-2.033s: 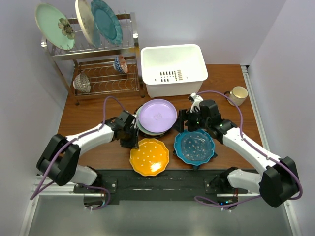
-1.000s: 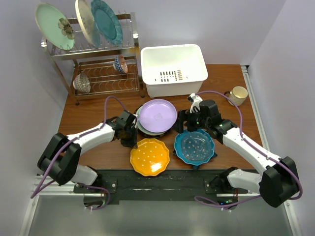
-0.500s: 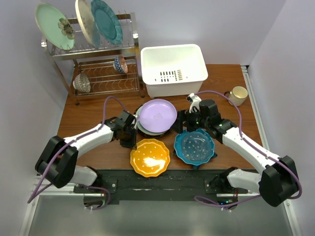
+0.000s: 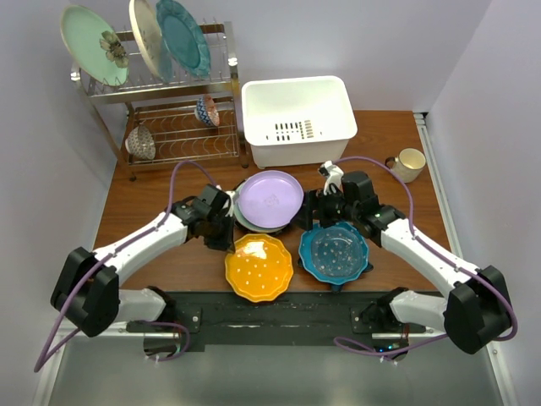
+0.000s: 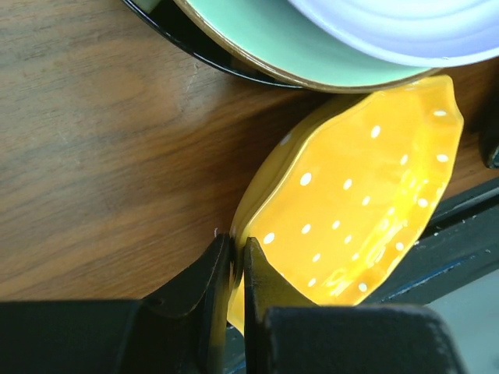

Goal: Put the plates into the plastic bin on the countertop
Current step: Pick up the plate at the center of the board.

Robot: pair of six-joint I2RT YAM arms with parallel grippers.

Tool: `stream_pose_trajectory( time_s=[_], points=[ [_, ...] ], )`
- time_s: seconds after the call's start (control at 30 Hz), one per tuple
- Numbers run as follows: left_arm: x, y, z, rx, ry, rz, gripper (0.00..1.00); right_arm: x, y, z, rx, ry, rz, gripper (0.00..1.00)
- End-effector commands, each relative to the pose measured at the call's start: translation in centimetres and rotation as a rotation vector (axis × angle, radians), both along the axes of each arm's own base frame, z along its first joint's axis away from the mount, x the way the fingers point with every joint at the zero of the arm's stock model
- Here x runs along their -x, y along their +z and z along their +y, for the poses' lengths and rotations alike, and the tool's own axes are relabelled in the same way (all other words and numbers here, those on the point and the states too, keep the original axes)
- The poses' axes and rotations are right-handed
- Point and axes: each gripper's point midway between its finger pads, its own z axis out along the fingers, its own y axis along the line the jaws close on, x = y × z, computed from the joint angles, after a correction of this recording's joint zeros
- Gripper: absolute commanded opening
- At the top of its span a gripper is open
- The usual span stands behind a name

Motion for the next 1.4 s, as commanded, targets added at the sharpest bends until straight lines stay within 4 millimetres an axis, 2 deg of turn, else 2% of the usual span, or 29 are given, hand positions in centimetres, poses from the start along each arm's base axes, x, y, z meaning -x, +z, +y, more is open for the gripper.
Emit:
stream_pose_trajectory(
  time_s=[0.0, 0.13, 0.37, 0.57, 0.97, 1.2, 1.37],
  points=[
    [-1.7, 4.8, -1.9, 0.115, -0.018, -0.108, 0.0, 0.4, 0.4, 1.0, -0.05, 0.045, -0.004, 0.89],
    [-1.7, 6.5, -2.0, 0.138, -0.02, -0.135, 0.0, 0.6, 0.5, 1.3, -0.065, 0.058, 0.0, 0.89],
    [-1.4, 7.9, -2.8, 0.192, -0.05, -0.143, 0.0, 0.6, 0.4, 1.3, -0.068, 0.058, 0.003, 0.89],
    [-1.0, 8.9, -2.6, 0.189, -0.08, -0.151, 0.0, 0.9, 0.3, 1.5, -0.077, 0.075, 0.013, 0.89],
    [-1.7, 14.8, -4.4, 0.316, -0.129, -0.26, 0.0, 1.4, 0.6, 2.4, -0.121, 0.132, 0.029, 0.89],
    [-2.9, 17.8, -4.6, 0.347, -0.108, -0.347, 0.0, 1.9, 1.0, 2.9, -0.155, 0.172, 0.029, 0.89],
    [-3.9, 19.8, -4.3, 0.366, -0.084, -0.407, 0.0, 1.9, 0.5, 3.0, -0.152, 0.176, 0.044, 0.89]
  ],
)
